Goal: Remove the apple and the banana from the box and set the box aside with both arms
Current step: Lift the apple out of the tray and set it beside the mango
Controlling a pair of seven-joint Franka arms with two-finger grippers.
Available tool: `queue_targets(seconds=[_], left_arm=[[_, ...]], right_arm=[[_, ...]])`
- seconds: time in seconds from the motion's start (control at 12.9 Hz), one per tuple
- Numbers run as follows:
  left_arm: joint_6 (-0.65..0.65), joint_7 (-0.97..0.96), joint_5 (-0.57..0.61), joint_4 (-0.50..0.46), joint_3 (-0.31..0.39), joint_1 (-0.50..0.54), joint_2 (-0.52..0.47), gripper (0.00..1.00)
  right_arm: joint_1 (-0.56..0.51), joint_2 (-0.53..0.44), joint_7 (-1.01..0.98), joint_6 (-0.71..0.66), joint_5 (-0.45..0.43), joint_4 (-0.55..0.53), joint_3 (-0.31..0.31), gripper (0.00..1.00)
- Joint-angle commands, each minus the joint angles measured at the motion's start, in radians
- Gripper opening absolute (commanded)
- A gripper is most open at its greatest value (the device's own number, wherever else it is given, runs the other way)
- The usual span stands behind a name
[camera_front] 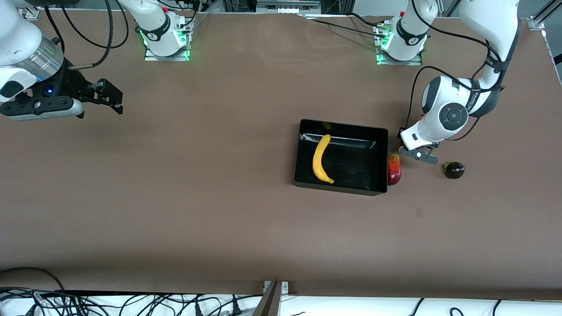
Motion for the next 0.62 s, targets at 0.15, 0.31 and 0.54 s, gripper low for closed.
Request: queue_targets(seconds=[0.15, 0.31, 0.54], left_arm=[[-0.007, 0.003, -0.003, 0.02, -0.003, -0.004, -0.06, 1.0], [-0.119, -0.004, -0.006, 0.106, -0.012, -0.015, -0.099, 1.0], [-0.404, -0.116, -0.06, 0.348, -0.063, -0.051, -0.091, 1.0]], right_arm=[[0.004, 0.003, 0.002, 0.0, -0.017, 0.012, 0.0, 1.0], [0.004, 0.003, 0.002, 0.0, -0.017, 0.012, 0.0, 1.0], [0.004, 0.003, 0.002, 0.0, -0.017, 0.012, 0.0, 1.0]])
